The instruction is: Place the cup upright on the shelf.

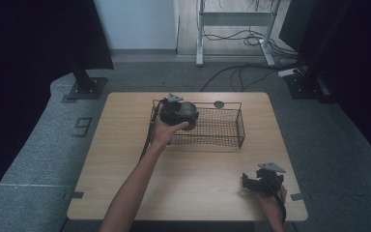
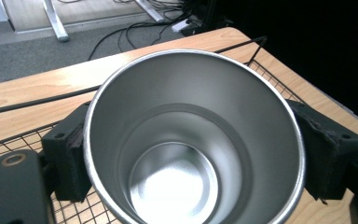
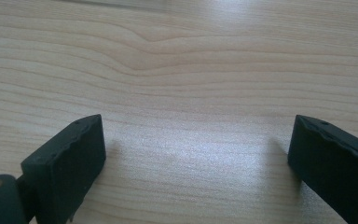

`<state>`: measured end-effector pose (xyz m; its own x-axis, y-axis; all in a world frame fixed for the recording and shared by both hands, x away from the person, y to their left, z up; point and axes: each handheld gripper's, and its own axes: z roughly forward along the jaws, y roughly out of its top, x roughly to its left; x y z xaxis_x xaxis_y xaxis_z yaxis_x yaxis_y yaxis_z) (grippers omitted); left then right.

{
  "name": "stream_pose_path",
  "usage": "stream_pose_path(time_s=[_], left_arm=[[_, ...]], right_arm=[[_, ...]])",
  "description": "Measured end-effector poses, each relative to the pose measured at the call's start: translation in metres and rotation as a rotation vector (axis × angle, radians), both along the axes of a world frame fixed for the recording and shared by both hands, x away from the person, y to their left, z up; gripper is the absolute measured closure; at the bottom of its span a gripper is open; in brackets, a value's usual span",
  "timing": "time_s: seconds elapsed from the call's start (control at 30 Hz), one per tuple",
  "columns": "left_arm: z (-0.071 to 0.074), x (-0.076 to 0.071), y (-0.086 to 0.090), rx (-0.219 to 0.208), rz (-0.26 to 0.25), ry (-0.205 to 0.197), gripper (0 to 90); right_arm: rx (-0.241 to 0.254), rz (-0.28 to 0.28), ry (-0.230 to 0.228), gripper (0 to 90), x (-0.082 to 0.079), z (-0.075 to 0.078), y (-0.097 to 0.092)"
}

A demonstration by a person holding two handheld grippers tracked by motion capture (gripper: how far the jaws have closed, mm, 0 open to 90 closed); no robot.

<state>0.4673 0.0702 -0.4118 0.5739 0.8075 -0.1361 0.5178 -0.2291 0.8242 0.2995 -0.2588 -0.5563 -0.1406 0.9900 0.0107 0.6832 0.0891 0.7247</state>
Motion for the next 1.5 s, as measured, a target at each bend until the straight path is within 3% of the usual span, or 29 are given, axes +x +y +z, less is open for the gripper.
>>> stream_pose_path(time_s=[0.37, 0.9, 1.5], left_arm=[[-0.017, 0.013, -0.002, 0.003, 0.015, 0.041, 14.4], [-0.041, 0.026, -0.005, 0.042, 0.052, 0.082, 14.4], [-0.058, 0.036, -0.006, 0.063, 0.082, 0.144, 14.2]], right_arm=[[0.000, -0.002, -0.001, 4.6, 0.000, 0.000, 0.000], [0.000, -0.002, -0.002, 4.7, 0.000, 0.000, 0.000], [0.000, -0.003, -0.002, 4.9, 0.000, 0.000, 0.000]])
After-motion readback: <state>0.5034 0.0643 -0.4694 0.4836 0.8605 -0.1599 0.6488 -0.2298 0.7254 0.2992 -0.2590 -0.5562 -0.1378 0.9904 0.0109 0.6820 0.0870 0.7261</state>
